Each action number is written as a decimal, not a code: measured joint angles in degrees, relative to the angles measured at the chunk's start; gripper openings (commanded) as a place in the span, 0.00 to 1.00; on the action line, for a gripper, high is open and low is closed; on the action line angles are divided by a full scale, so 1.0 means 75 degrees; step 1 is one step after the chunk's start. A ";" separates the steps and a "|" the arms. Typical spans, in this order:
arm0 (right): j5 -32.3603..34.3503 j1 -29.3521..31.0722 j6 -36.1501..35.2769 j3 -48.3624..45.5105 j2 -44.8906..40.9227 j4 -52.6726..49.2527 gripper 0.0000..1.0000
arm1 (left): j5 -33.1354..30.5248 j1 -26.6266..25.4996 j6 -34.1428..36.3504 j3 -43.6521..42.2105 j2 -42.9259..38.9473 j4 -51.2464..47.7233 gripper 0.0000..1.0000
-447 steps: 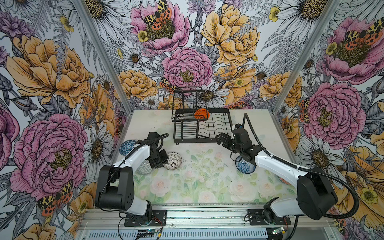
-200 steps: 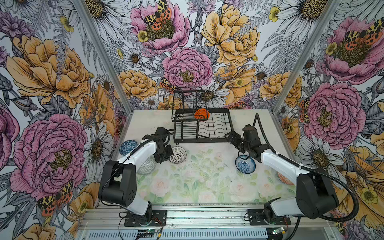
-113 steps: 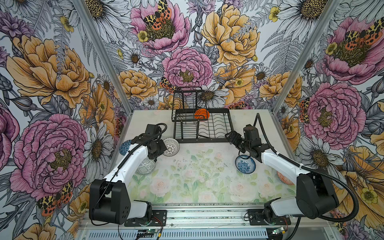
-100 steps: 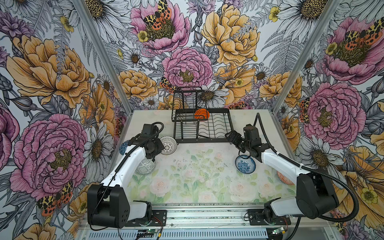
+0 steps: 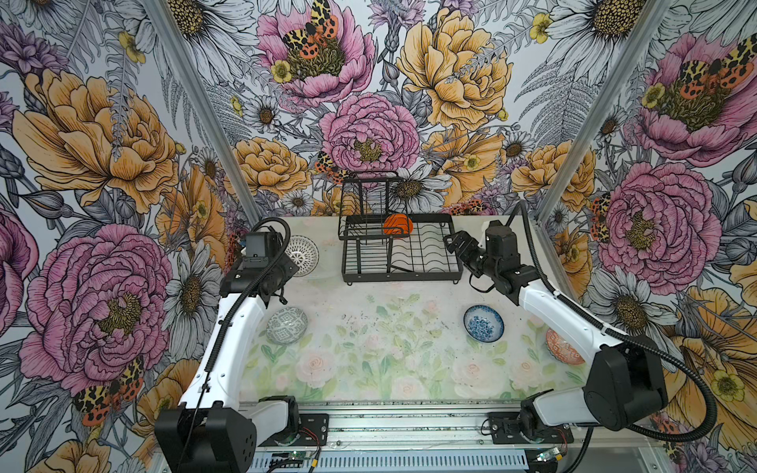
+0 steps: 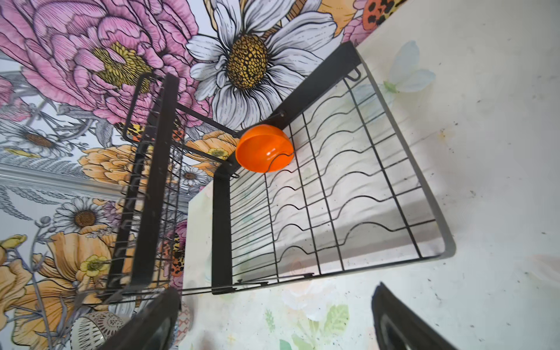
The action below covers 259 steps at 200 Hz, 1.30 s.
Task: Load the bowls into the dish rack
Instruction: 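Lift the patterned bowl off the table with the left gripper, then carry the patterned bowl toward the rack with the left gripper while the right gripper approaches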
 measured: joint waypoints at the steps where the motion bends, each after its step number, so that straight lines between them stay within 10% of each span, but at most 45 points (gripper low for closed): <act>1: 0.0003 0.0000 0.0035 0.0044 0.0009 -0.0003 0.99 | -0.0003 0.0000 -0.0006 0.0015 -0.0003 0.0020 0.00; 259: 0.0903 0.1588 0.5103 0.7169 0.3104 0.0006 0.99 | -0.1524 -0.3372 0.2728 0.1804 0.2961 0.7863 0.00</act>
